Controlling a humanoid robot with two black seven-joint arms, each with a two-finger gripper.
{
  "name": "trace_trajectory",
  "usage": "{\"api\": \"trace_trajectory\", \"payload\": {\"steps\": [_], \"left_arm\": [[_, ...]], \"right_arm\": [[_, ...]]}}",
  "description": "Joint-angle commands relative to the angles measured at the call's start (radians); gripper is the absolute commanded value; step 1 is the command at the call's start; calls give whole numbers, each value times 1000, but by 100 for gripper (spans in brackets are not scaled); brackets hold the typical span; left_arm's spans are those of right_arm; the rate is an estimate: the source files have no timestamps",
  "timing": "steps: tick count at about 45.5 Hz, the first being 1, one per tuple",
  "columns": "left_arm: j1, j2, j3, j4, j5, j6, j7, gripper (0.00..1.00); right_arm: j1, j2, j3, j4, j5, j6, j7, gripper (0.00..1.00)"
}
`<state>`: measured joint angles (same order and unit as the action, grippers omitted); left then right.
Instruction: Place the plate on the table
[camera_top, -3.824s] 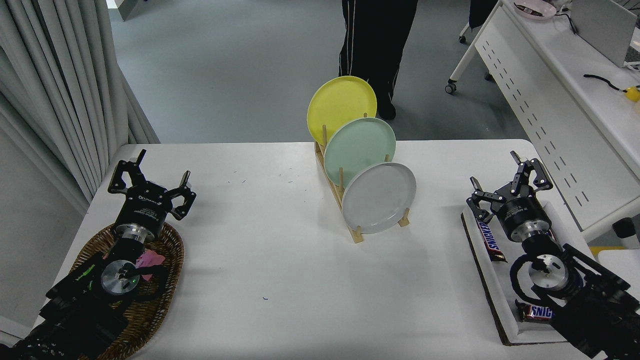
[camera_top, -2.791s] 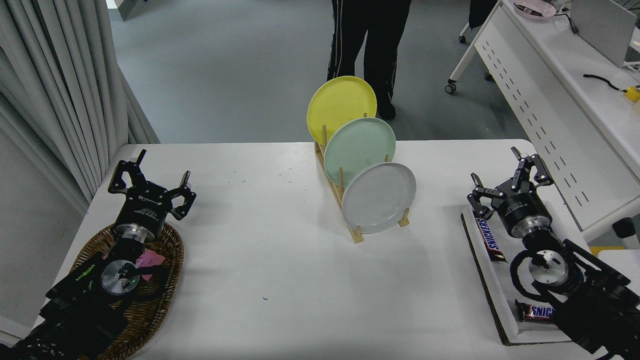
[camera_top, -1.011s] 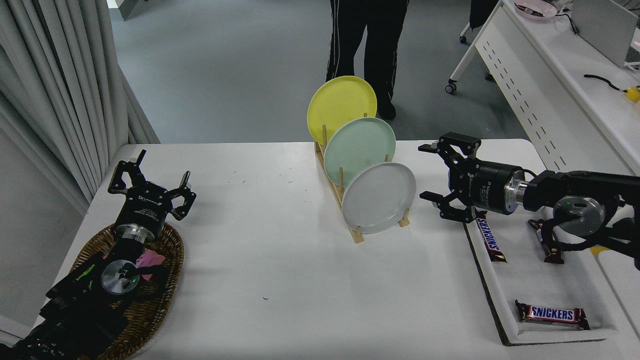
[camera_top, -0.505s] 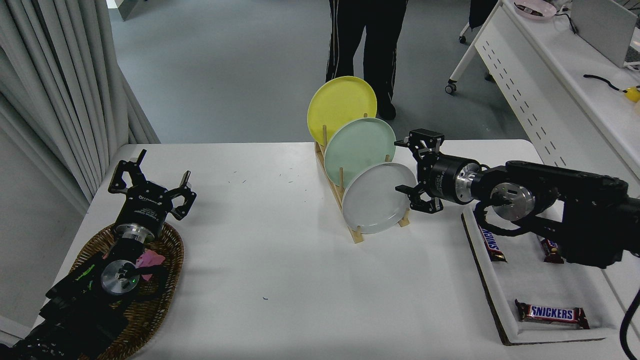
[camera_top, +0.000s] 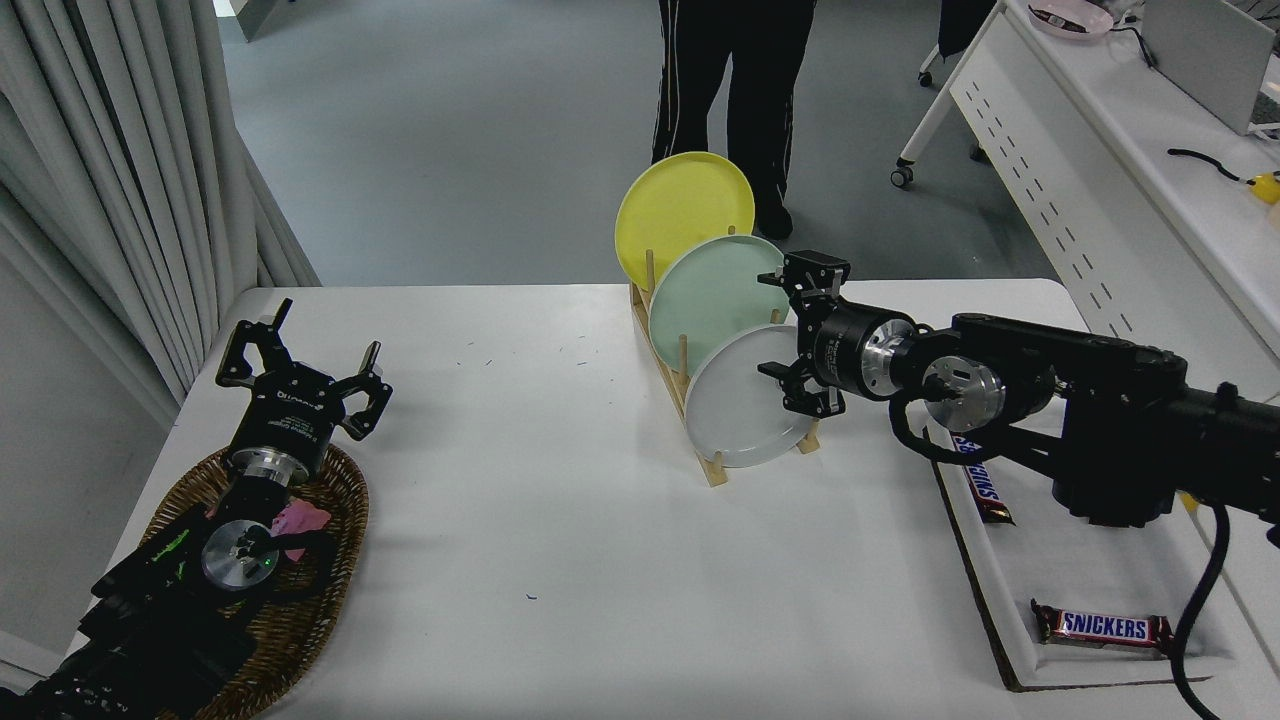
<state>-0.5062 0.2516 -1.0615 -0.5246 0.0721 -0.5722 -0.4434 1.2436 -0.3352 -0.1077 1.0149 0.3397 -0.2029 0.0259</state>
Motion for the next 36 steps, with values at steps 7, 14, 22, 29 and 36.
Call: {"api": "trace_trajectory", "payload": {"steps": [7, 14, 22, 29, 36], "left_arm": [[0, 0, 0, 0, 0, 0, 0, 100], [0, 0, 0, 0, 0, 0, 0, 100], [0, 0, 0, 0, 0, 0, 0, 100], [0, 0, 0, 0, 0, 0, -1, 100], [0, 0, 0, 0, 0, 0, 0, 100]], "right_arm": [[25, 28, -4, -3, 2, -63, -57, 99], [24, 33, -7, -3, 2, -79, -63, 97], [22, 39, -7, -3, -2, -138, -77, 90], [20, 41, -7, -21, -11, -165, -77, 89], [24, 65, -6, -52, -14, -158, -77, 87]]}}
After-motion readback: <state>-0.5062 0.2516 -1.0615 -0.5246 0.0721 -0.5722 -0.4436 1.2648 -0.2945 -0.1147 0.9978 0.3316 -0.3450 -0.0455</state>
